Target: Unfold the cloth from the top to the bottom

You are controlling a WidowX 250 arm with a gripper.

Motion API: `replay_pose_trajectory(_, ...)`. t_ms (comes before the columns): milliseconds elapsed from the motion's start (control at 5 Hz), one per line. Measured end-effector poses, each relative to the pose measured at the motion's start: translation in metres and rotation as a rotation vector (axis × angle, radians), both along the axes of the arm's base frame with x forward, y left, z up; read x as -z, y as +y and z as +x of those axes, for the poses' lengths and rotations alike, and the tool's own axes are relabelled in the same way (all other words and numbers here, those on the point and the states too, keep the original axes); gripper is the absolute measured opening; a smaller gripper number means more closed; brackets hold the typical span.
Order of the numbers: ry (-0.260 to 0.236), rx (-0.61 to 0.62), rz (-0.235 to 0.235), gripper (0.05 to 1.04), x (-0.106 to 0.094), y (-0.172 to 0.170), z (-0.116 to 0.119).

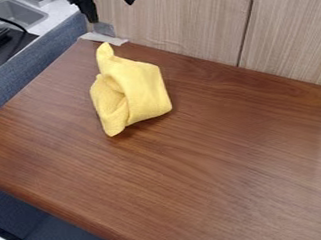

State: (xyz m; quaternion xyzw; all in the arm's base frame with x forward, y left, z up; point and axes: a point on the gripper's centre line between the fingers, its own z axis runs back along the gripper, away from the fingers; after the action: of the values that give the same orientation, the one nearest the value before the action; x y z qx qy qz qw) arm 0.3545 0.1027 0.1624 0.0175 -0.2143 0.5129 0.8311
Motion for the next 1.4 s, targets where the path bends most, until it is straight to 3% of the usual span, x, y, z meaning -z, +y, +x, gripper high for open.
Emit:
replay_pose_trajectory(200, 0.032, -0.001, -0.011, 1.0, 0.012, -0.001, 0.0)
replay_pose_trajectory(600, 0.172, -0.002, -0.054, 1.001, 0.07, 0.009, 0.002)
replay_pose_trajectory(1000, 0.236, -0.056, -0.022, 0.961, 0.088, 0.016, -0.006)
replay_pose_trajectory(1200, 0.242, -0.062, 0.014, 0.681, 0.087, 0.017, -0.007)
replay_pose_trajectory(1400, 0.246, -0.075, 0.02, 0.374, 0.087, 0.017, -0.008)
